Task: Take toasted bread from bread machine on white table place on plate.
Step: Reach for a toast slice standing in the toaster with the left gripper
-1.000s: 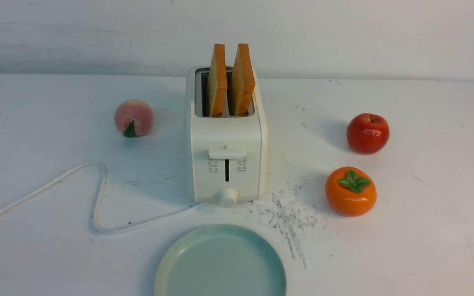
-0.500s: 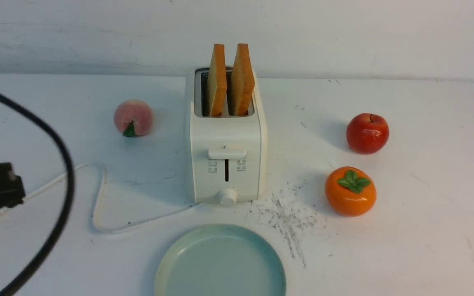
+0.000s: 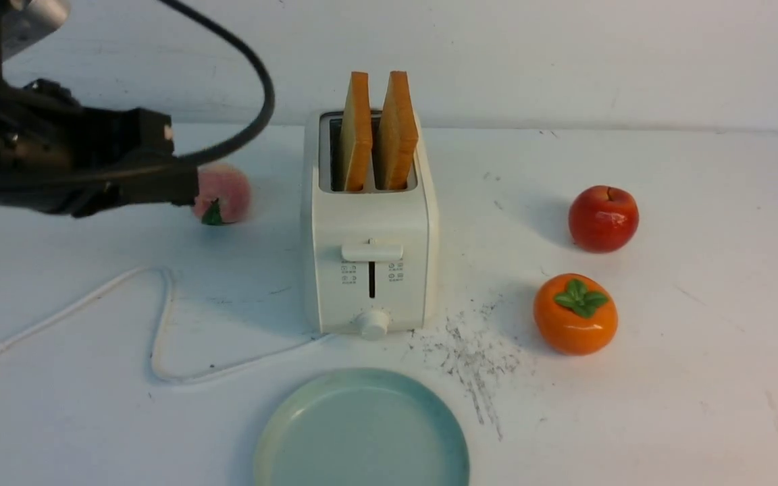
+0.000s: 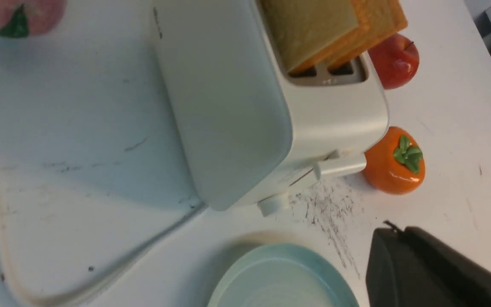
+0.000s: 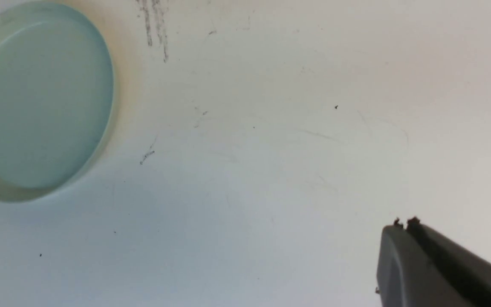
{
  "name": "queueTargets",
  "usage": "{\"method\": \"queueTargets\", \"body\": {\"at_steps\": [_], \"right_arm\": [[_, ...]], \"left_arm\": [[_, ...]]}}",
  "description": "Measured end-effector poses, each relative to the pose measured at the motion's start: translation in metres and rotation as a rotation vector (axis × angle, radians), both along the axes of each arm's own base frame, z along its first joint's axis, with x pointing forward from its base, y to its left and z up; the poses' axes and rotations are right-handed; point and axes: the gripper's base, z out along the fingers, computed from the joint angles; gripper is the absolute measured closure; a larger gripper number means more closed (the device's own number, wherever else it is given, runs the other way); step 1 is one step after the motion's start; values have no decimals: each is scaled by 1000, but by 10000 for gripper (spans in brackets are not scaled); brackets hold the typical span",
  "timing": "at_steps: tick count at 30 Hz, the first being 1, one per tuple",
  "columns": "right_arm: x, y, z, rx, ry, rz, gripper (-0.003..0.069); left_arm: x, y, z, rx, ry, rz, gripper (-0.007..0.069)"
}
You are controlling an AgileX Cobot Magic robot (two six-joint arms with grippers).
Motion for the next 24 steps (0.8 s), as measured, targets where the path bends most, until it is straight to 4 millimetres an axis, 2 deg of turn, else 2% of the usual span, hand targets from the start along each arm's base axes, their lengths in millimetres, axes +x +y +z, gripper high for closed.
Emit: {"method": "queueTargets", "body": {"at_steps": [4, 5, 7, 13, 17, 20, 24], "right_arm": [[1, 1, 1, 14, -10, -2, 659], [1, 2, 2, 25, -15, -2, 658], [1, 2, 2, 27, -18, -3, 657], [1, 3, 2, 42, -17, -2, 655], [1, 3, 2, 49, -16, -1, 650], [1, 3, 2, 49, -16, -1, 646], [1, 3, 2, 49, -16, -1, 647]], "left_arm": [[19, -23, 5, 39, -28, -77, 638], [31, -38, 6, 64, -56, -102, 638], [45, -51, 6, 60, -75, -100, 638], [79, -75, 5, 25, -102, -74, 617], [99, -82, -3, 29, -96, -71, 543], [116, -86, -17, 50, -86, -64, 406], [128, -87, -26, 53, -92, -40, 263]]}}
